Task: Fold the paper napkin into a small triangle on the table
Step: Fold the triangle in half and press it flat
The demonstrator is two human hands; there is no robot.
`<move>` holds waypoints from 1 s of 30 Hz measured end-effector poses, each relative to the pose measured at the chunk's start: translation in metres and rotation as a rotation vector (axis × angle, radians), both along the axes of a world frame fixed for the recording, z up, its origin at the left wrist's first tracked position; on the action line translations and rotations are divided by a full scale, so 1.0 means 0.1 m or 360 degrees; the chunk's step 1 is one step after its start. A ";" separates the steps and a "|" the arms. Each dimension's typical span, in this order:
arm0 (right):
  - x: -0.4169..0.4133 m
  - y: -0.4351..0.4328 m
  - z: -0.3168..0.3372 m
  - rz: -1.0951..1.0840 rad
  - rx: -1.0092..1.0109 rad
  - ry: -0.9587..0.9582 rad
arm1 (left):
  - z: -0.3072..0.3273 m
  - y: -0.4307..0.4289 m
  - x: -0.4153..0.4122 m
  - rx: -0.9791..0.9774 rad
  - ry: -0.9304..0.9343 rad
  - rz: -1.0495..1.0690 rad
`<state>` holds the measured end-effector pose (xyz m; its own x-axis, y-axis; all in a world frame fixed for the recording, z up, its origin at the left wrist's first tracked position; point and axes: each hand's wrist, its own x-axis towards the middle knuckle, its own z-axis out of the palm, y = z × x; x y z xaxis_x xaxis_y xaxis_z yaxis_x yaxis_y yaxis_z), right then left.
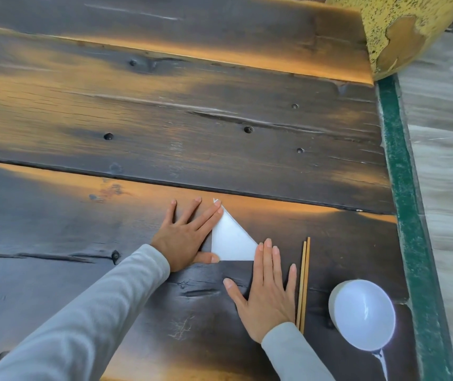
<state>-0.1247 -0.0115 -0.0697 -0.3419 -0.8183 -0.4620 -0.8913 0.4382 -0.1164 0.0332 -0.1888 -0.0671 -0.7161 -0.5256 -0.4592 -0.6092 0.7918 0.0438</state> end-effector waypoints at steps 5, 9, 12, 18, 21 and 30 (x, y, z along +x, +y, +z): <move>0.01 0.01 -0.03 -0.0009 -0.0028 -0.0004 | 0.12 -0.12 -0.02 0.0250 0.0121 0.0125; -0.01 0.02 -0.06 0.0022 -0.0083 0.0008 | 0.20 -0.22 -0.01 0.0460 0.0719 0.0495; -0.01 0.03 -0.06 0.0023 -0.0156 0.0009 | 0.24 -0.18 0.00 0.0486 0.1111 0.0779; -0.02 0.03 -0.06 0.0026 -0.0184 0.0007 | 0.27 0.02 0.06 0.0266 0.1311 0.1584; -0.02 0.03 -0.05 0.0038 -0.0169 0.0013 | 0.26 0.09 0.15 0.0276 0.1242 0.1752; 0.02 0.03 -0.01 0.0020 -0.0167 0.0028 | 0.18 0.62 -0.02 -0.0069 0.1114 0.0516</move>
<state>-0.1224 -0.0081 -0.0712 -0.3387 -0.8661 -0.3677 -0.8991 0.4131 -0.1450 0.0315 -0.1266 -0.0491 -0.6393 -0.7658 0.0698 -0.6528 0.5885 0.4770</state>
